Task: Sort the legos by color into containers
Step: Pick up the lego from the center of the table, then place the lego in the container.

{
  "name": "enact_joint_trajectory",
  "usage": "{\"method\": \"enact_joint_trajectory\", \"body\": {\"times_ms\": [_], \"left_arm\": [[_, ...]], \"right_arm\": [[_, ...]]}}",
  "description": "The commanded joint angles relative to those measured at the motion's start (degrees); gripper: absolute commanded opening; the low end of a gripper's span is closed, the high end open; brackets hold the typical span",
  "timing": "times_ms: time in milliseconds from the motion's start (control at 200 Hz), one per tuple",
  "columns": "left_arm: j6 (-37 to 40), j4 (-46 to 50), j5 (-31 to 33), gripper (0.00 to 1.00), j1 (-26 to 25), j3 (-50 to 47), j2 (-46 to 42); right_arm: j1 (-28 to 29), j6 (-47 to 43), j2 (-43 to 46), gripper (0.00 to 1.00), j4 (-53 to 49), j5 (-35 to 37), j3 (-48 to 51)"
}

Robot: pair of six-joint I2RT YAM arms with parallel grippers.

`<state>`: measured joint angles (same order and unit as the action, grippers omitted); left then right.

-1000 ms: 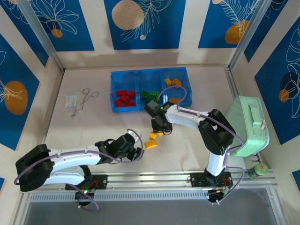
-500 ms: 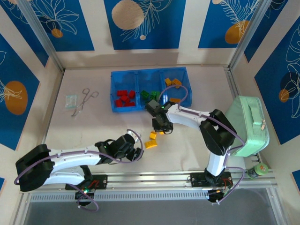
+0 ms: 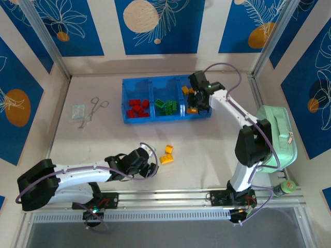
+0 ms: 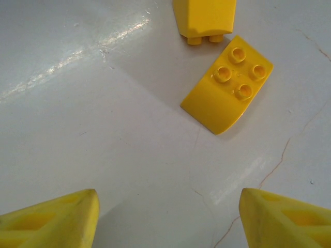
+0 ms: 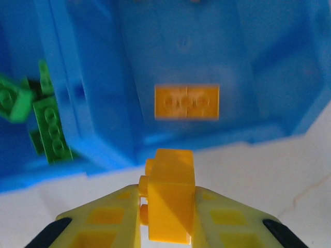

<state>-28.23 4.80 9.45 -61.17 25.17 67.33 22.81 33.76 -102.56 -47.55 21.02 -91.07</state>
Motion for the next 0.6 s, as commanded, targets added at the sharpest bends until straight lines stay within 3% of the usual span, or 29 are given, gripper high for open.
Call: {"method": "enact_joint_trajectory", "body": {"times_ms": [0,65,115,150,175,340,595], "left_arm": [[-0.6,1.2,1.2,0.72,-1.0,1.3,-0.4],[-0.6,1.8,1.5,0.72,-1.1,1.5,-0.6],[-0.6,2.3,1.8,0.72,-1.1,1.7,-0.8],[-0.6,2.8,1.9,0.72,-1.2,1.9,-1.1],[-0.6,3.1,2.0,0.72,-1.2,2.0,-1.3],[-0.5,3.0,2.8,0.72,-1.2,1.7,-1.8],[0.2,0.1,0.8,0.72,-1.2,2.5,2.4]], "right_arm": [[-1.5,-3.4,-7.5,0.25,-3.4,-0.1,-7.8],[-2.2,-4.1,-11.7,0.32,-5.4,0.9,-13.2],[-2.4,-4.1,-14.5,0.49,-7.7,1.8,-17.5],[-2.0,-3.8,-16.0,0.67,-10.0,2.9,-20.5],[-1.5,-3.7,-16.5,0.73,-11.0,4.0,-22.0],[3.4,-3.7,-10.8,0.75,-8.1,8.4,-17.0],[12.1,-4.6,1.4,0.75,-0.5,4.5,1.5]]}}
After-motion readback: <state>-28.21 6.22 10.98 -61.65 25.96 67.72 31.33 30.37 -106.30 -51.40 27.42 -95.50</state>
